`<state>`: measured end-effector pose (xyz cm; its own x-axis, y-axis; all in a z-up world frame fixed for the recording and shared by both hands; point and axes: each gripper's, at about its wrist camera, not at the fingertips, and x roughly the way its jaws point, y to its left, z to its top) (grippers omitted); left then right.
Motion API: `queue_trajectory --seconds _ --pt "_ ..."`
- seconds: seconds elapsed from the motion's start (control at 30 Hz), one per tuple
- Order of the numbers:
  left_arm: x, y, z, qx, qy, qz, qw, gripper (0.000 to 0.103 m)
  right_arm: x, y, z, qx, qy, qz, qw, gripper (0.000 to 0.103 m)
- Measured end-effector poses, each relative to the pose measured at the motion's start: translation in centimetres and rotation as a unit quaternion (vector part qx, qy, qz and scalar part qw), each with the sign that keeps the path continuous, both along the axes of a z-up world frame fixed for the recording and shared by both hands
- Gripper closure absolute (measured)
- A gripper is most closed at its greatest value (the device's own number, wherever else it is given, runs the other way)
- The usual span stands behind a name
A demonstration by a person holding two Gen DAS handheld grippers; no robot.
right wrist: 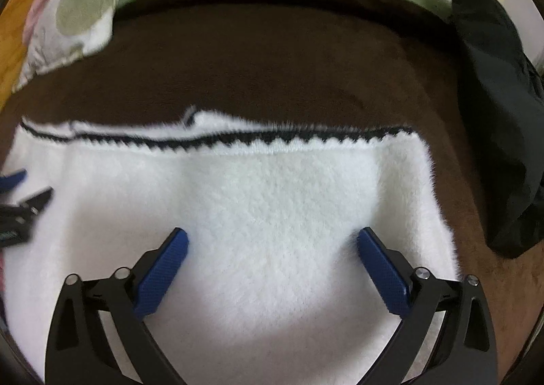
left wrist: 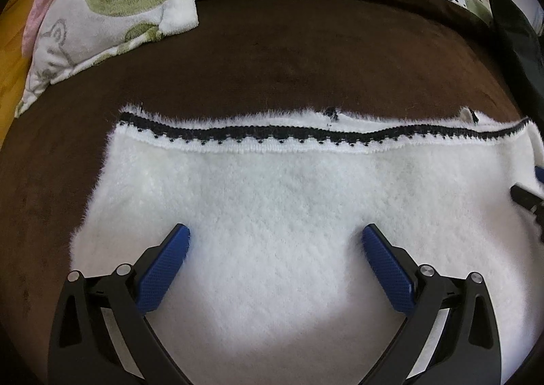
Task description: Fold large clothes
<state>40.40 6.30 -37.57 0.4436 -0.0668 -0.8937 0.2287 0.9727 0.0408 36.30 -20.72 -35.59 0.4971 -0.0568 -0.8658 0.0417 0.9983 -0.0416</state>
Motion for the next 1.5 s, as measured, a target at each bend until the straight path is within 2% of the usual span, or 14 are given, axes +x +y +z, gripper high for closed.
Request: queue_trajectory --seconds 0.13,0.3,0.43,0.53,0.63,0.77,0.87,0.93,1.0,1.07,1.13,1.4,1.43,1.5 --pt "-0.6 0.1 1.5 -0.019 0.01 0.005 0.9997 0.009 -2.0 -0.7 3.6 0.013 -0.038 -0.01 0.999 0.007" --pt "-3.9 -1.4 3.7 -0.052 0.0 0.007 0.9986 0.008 -5.5 -2.3 6.4 0.041 -0.055 -0.037 0.997 0.007" --pt "-6.7 -3.2 3.4 -0.038 -0.004 -0.007 0.9993 0.007 -9.4 -3.7 7.2 0.068 -0.061 -0.066 0.994 0.006" --pt "-8.2 -4.1 1.6 -0.006 -0.002 -0.02 0.9998 0.006 -13.2 -5.2 7.8 0.102 -0.078 -0.096 0.987 0.006" --pt "-9.2 -3.9 0.8 -0.005 -0.03 -0.022 0.9993 0.006 -17.0 -6.7 7.5 0.173 -0.093 -0.142 0.97 0.006" --pt "-8.9 -3.7 0.6 -0.013 -0.028 -0.016 0.9994 0.005 -21.8 -9.0 5.3 0.27 -0.091 -0.223 0.932 0.006" --pt "-8.9 -3.6 0.7 -0.015 -0.028 -0.016 0.9994 0.005 -24.1 -9.9 3.0 0.321 -0.084 -0.265 0.905 0.007" --pt "-8.9 -3.8 0.6 -0.015 -0.025 -0.017 0.9994 0.005 -24.9 -10.4 1.0 0.358 -0.085 -0.29 0.883 0.008" --pt "-8.7 -3.7 0.6 -0.017 -0.022 -0.018 0.9994 0.005 -24.9 -10.6 -0.4 0.379 -0.083 -0.3 0.872 0.009" --pt "-8.7 -3.7 0.6 -0.019 -0.02 -0.019 0.9994 0.005 -24.8 -11.0 -2.1 0.4 -0.083 -0.322 0.854 0.01" --pt "-8.7 -3.7 0.6 -0.019 -0.021 -0.018 0.9994 0.005 -24.4 -11.2 -3.2 0.41 -0.085 -0.333 0.845 0.01" --pt "-8.7 -3.7 0.6 -0.02 -0.023 -0.018 0.9994 0.005 -20.3 -11.1 -3.2 0.396 -0.094 -0.306 0.861 0.006" --pt "-8.7 -3.7 0.6 -0.02 -0.022 -0.018 0.9994 0.005 -19.6 -11.2 -3.3 0.393 -0.089 -0.306 0.863 0.009" --pt "-8.7 -3.7 0.6 -0.02 -0.022 -0.018 0.9994 0.005 -19.0 -11.6 -3.7 0.388 -0.083 -0.318 0.861 0.024"
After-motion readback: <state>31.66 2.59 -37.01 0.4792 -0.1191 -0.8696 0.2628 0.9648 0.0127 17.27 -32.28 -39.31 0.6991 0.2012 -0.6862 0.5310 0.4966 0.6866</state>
